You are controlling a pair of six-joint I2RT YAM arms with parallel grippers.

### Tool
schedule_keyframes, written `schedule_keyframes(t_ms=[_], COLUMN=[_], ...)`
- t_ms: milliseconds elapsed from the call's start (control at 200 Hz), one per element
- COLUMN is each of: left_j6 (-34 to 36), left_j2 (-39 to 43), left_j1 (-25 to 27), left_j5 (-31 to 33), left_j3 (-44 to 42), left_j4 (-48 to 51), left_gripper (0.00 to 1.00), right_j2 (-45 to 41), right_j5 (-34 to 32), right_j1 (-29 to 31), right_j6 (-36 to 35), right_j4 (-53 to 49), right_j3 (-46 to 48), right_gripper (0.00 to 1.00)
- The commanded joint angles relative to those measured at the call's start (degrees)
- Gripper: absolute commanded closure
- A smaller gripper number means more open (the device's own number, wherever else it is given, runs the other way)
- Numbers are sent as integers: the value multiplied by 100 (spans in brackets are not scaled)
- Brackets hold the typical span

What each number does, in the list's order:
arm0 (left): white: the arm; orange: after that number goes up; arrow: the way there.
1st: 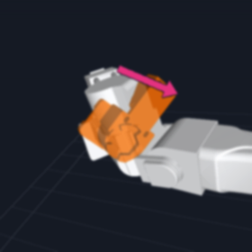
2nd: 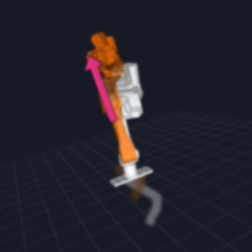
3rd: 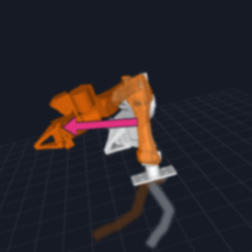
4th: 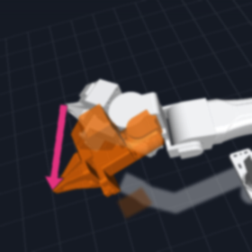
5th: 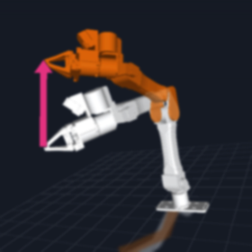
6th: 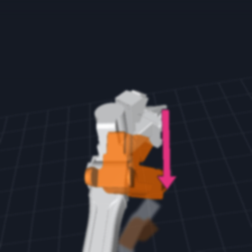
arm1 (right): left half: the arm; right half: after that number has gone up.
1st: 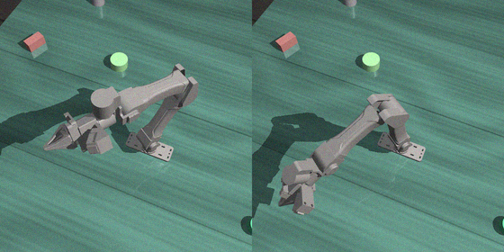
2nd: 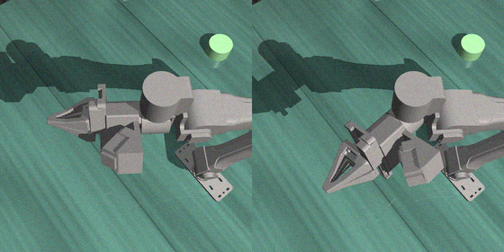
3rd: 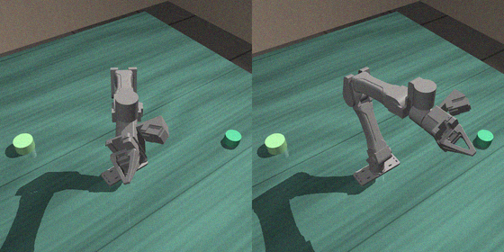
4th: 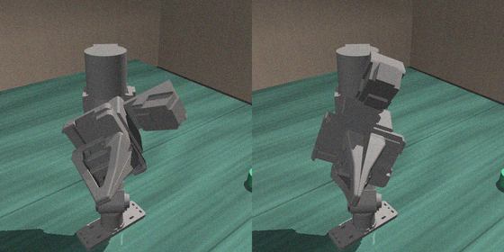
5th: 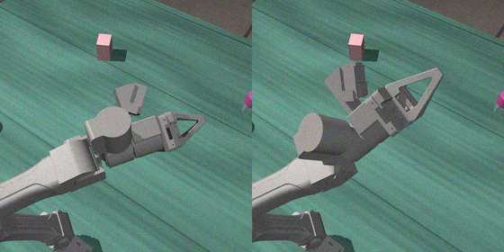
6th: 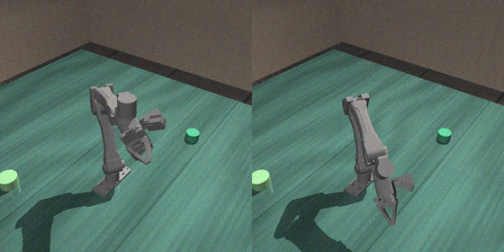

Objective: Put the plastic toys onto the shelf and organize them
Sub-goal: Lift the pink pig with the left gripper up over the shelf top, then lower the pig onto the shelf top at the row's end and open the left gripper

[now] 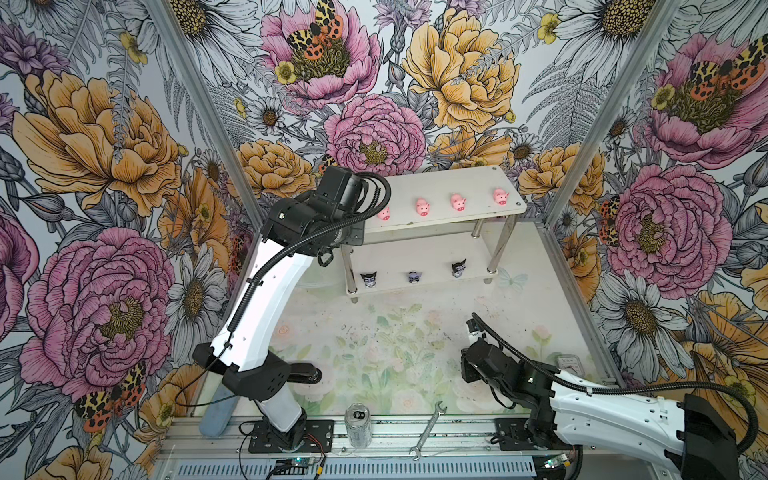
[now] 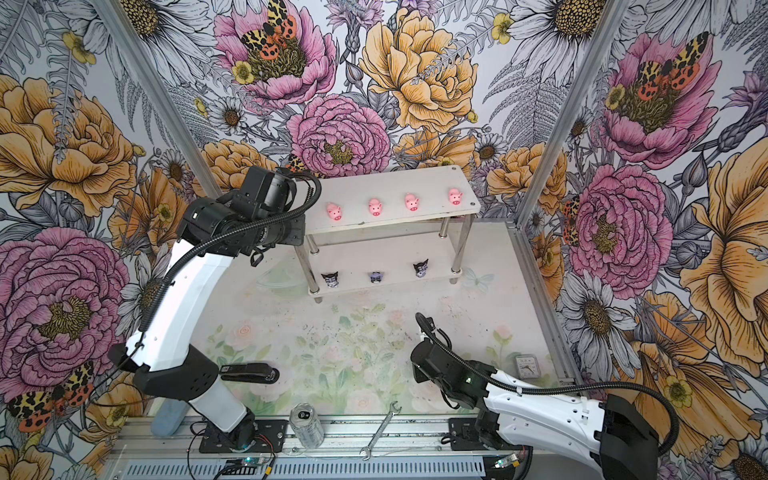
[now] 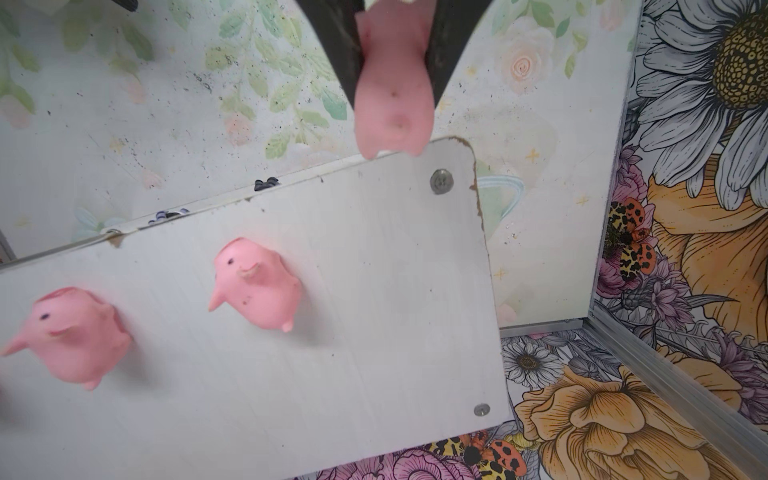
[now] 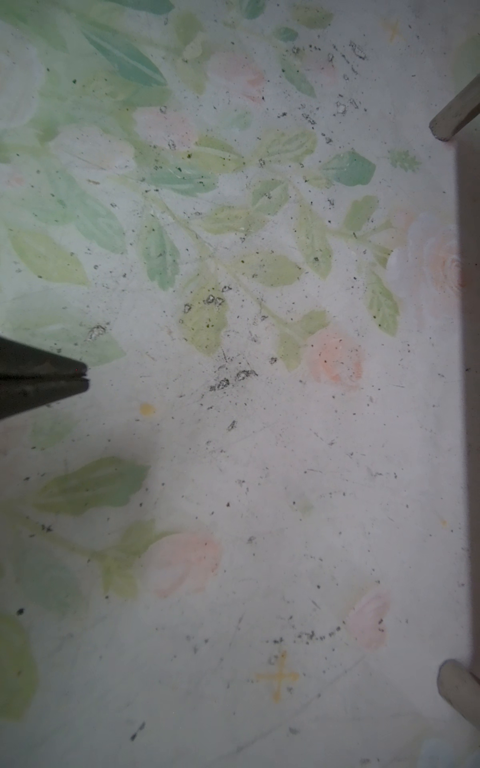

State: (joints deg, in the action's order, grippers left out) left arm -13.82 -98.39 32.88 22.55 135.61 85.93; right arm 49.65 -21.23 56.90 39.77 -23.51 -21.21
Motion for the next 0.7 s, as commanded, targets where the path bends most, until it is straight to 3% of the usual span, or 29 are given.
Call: schedule_keyframes(t_ms=[0,175,696], left_j6=[233,135,113], left_j2=[-278,-786,-1179], left_j1=[-97,-477,-538], left_j5=[254,-88,-181], left_j3=[631,861,951], left_j4=[103,82,57], left_gripper=[75,75,73], right_j2=[27,-22,-43], right_j5=[-48,-45,-21], right_j1=[-46,-57,-113], right_j6=[-61,-47,-67], right_j4=[173,239,285], right_j3=[110,215,275], right_gripper=[99,98,98])
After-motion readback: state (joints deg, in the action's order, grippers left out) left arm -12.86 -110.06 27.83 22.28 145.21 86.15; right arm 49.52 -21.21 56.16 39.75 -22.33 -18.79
